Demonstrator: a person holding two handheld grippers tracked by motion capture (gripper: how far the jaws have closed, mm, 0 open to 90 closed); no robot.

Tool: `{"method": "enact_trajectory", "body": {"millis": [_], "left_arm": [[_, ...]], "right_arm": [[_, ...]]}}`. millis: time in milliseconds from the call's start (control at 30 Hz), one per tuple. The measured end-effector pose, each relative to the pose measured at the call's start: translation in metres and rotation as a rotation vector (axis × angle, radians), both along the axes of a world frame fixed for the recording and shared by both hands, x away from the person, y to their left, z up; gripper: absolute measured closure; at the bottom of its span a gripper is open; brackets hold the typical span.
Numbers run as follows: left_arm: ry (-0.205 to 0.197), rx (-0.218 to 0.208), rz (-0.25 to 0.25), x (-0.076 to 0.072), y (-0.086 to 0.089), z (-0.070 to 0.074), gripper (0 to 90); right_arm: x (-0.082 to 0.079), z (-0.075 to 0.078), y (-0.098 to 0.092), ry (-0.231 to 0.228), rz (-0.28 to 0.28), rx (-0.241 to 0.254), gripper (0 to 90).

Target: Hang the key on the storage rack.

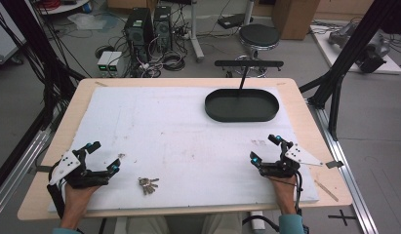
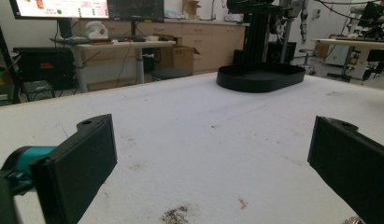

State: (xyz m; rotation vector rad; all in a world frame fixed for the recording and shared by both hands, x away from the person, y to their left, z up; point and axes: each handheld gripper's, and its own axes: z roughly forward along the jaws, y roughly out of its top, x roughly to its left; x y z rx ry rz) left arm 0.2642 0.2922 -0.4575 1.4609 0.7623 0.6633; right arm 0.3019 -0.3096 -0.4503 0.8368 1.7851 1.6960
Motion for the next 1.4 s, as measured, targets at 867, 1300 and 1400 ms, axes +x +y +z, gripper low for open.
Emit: {"method": "enact_trajectory", "body": {"millis": [867, 1300, 1400], "left_arm": [[0.082, 0.192, -0.294, 0.025, 0.006, 0.064, 1.7], [0.167, 0.405, -0.52, 0.036, -0.022, 0.094, 1.8], [0.175, 0.457, -0.547, 0.039, -0.029, 0.096, 1.8]], "right_arm": [[-0.001, 0.0, 0.0, 0.0, 0.003, 0.0, 0.5], [0.0, 0.0, 0.0, -0.011, 0.002, -0.004, 0.6], [0.0, 0.0, 0.0, -0.012, 0.003, -0.005, 0.5]]}}
